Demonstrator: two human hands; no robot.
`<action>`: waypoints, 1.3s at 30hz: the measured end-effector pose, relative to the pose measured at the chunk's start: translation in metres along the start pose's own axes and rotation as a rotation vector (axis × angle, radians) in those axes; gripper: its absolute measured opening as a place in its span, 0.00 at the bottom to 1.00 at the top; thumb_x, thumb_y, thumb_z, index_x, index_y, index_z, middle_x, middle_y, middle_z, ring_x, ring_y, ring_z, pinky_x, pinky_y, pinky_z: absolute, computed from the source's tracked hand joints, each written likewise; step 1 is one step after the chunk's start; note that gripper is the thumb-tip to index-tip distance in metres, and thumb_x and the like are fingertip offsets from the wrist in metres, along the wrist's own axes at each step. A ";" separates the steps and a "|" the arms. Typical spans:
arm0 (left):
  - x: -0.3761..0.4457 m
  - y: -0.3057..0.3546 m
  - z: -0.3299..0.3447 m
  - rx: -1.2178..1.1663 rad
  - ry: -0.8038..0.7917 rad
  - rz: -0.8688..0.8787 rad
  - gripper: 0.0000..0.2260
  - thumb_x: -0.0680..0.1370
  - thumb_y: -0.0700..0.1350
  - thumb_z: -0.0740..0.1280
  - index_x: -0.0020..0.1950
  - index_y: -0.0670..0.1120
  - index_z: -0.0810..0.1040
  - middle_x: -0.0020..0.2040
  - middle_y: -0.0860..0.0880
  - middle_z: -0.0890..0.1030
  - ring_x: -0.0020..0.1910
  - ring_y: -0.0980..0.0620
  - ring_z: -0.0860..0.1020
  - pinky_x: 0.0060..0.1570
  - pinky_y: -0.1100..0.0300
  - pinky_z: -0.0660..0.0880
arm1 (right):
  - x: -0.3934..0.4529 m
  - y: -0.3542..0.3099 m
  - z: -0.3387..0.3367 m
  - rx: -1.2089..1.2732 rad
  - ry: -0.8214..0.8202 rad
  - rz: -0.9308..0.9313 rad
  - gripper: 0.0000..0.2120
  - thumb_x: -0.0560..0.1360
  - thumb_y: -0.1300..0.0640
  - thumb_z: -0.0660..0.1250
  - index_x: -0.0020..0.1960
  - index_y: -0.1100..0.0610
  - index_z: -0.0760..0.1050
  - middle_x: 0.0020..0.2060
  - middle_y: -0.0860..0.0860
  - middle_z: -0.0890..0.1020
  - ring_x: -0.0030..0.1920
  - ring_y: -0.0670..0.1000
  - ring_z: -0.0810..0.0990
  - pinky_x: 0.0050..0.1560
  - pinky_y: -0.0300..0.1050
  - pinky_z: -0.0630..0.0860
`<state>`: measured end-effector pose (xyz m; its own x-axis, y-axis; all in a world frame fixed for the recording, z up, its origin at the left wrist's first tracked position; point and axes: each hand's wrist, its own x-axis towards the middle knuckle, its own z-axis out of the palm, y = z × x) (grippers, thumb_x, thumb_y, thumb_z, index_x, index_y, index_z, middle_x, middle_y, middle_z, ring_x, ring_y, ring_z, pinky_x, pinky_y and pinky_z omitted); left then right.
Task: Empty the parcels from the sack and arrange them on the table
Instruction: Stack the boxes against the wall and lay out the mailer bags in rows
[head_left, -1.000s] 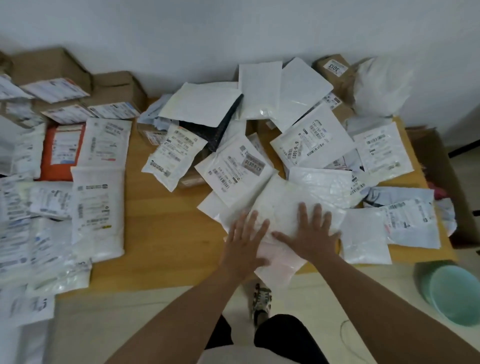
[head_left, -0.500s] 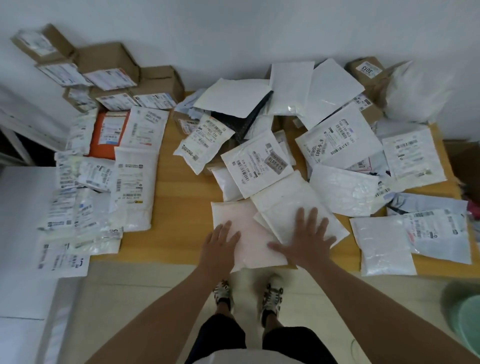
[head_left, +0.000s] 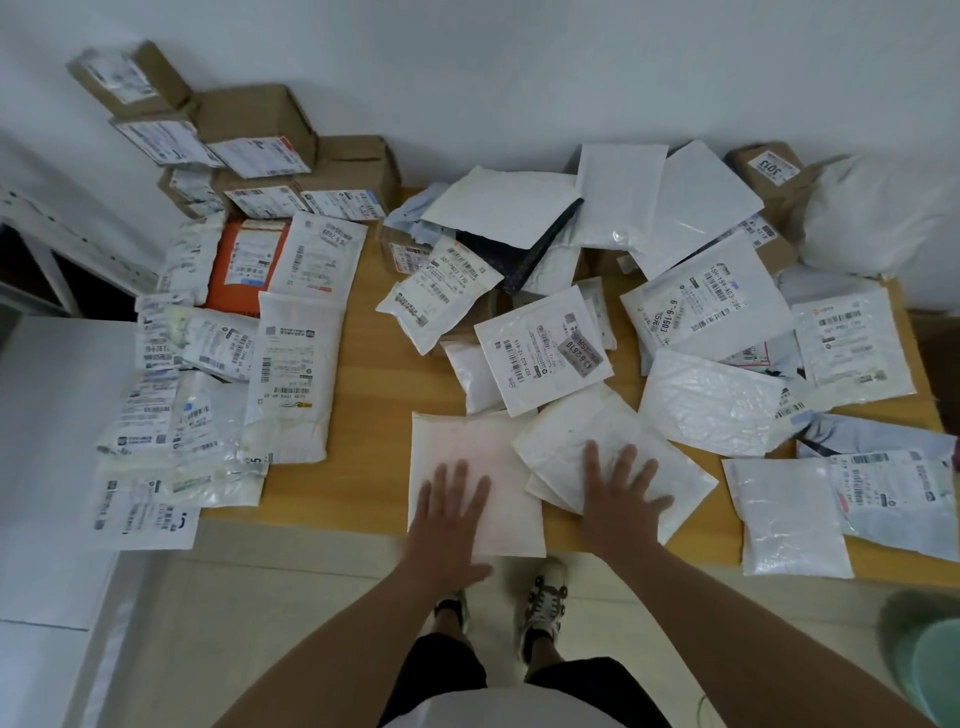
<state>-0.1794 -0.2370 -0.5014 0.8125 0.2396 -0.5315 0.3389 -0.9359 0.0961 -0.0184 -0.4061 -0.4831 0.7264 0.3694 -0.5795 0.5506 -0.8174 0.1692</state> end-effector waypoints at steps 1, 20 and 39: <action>0.002 0.002 -0.002 0.045 -0.014 0.002 0.43 0.75 0.62 0.64 0.80 0.49 0.42 0.76 0.39 0.34 0.77 0.32 0.41 0.74 0.39 0.44 | -0.001 -0.004 -0.006 -0.038 -0.042 0.003 0.38 0.81 0.49 0.55 0.78 0.52 0.31 0.76 0.67 0.45 0.74 0.74 0.49 0.65 0.73 0.63; -0.031 -0.044 -0.151 -0.992 0.476 -0.213 0.11 0.73 0.47 0.61 0.44 0.44 0.80 0.33 0.53 0.76 0.32 0.52 0.74 0.29 0.65 0.66 | 0.020 0.062 -0.112 1.761 -0.282 0.136 0.17 0.68 0.72 0.58 0.55 0.63 0.74 0.49 0.62 0.82 0.48 0.62 0.81 0.47 0.53 0.79; -0.025 -0.011 -0.037 -0.940 0.376 -0.971 0.37 0.75 0.53 0.69 0.78 0.51 0.53 0.75 0.41 0.58 0.71 0.38 0.61 0.69 0.42 0.63 | -0.006 0.013 0.012 0.377 0.198 -0.115 0.50 0.63 0.23 0.61 0.78 0.45 0.53 0.78 0.55 0.57 0.74 0.70 0.58 0.58 0.77 0.66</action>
<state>-0.1858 -0.2232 -0.4579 0.0994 0.8770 -0.4701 0.8964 0.1261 0.4249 -0.0210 -0.4241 -0.4867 0.7543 0.5150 -0.4072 0.4706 -0.8566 -0.2116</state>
